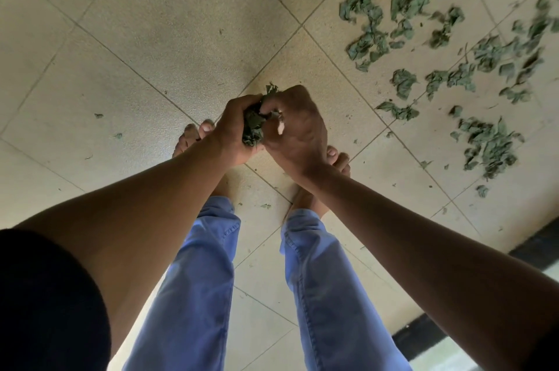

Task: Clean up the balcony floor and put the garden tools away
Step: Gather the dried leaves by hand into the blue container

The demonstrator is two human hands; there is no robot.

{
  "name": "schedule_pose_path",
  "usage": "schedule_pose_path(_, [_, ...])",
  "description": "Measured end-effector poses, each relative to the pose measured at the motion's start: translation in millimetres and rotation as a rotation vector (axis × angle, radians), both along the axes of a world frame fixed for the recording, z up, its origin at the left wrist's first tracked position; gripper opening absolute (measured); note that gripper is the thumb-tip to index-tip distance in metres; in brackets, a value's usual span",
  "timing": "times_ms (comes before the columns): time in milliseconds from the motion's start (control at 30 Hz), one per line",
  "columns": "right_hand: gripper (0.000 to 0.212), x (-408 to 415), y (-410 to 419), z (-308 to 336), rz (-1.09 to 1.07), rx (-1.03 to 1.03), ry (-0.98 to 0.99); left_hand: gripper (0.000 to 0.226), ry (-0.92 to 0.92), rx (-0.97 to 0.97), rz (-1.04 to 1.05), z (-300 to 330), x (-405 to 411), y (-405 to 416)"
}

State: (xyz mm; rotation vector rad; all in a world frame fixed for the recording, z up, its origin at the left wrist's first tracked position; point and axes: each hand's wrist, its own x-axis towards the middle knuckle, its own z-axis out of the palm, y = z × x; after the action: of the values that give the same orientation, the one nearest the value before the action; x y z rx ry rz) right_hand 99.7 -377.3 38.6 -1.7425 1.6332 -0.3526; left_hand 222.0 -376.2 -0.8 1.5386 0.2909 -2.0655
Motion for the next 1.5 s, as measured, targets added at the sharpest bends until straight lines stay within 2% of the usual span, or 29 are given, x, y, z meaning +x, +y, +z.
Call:
schedule_pose_path(67, [0.039,-10.4,-7.6,-1.5,-0.055,0.042,0.039,0.027,0.001,0.011,0.046,0.0,3.6,0.1])
schedule_pose_path(133, [0.064,-20.3,-20.5,-4.5,-0.016,0.223,0.028,0.025,0.007,0.04,0.057,-1.6,7.4,0.9])
schedule_pose_path(200, [0.075,-27.1,-33.1,-9.2,0.09,0.42,-0.077,0.025,0.028,0.062,0.041,-2.4,9.5,1.4])
schedule_pose_path(267, [0.072,-29.5,-41.3,-17.7,0.212,0.481,-0.11,0.024,0.047,0.076,0.033,-3.2,11.5,1.2])
schedule_pose_path(433, [0.027,-26.7,-47.1,-36.9,0.268,0.32,-0.06,0.022,0.061,0.074,-0.021,-5.4,16.8,2.7])
schedule_pose_path(467, [0.027,-27.9,-47.0,-41.2,0.257,0.319,-0.038,0.021,0.059,0.08,-0.019,-6.0,18.0,2.8])
schedule_pose_path(567, [0.05,-34.9,-44.2,-53.9,0.294,0.358,0.051,0.024,0.082,0.082,0.005,-7.5,21.1,1.7])
schedule_pose_path(700, [0.065,-50.4,-38.6,-73.5,0.41,0.2,0.386,0.025,0.093,0.06,0.003,-10.6,27.2,0.3])
schedule_pose_path(767, [0.074,-53.6,-35.4,-81.8,0.466,0.193,0.444,0.026,0.091,0.067,0.004,-13.1,31.1,0.0])
schedule_pose_path(833, [0.071,-52.4,-32.9,-87.8,0.52,0.2,0.441,0.026,0.089,0.07,-0.007,-16.2,35.4,0.1])
schedule_pose_path(900, [0.054,-48.3,-30.0,-90.1,0.542,0.196,0.395,0.026,0.075,0.07,-0.027,-17.9,40.7,-0.1])
schedule_pose_path(1033, [0.031,-41.3,-27.4,-86.6,0.354,0.187,0.327,0.025,0.057,0.081,-0.034,-16.2,50.9,0.4])
schedule_pose_path(1133, [0.038,-28.0,-33.2,-82.3,0.254,0.121,0.231,0.027,0.058,0.088,-0.018,-16.1,57.8,2.1])
schedule_pose_path(1200, [0.051,-15.7,-39.8,-80.1,0.29,0.114,0.203,0.027,0.055,0.081,-0.017,-16.3,61.6,2.1])
schedule_pose_path(1300, [0.075,-0.3,-47.1,-83.7,0.398,0.186,0.288,0.028,0.034,0.084,-0.016,-16.1,64.3,1.6])
schedule_pose_path(1400, [0.072,13.2,-50.9,-85.7,0.517,0.146,0.38,0.029,0.023,0.091,-0.005,-16.0,62.9,2.9])
schedule_pose_path(1500, [0.055,21.4,-57.2,-85.7,0.582,0.079,0.403,0.028,0.032,0.092,0.006,-15.2,60.1,6.3])
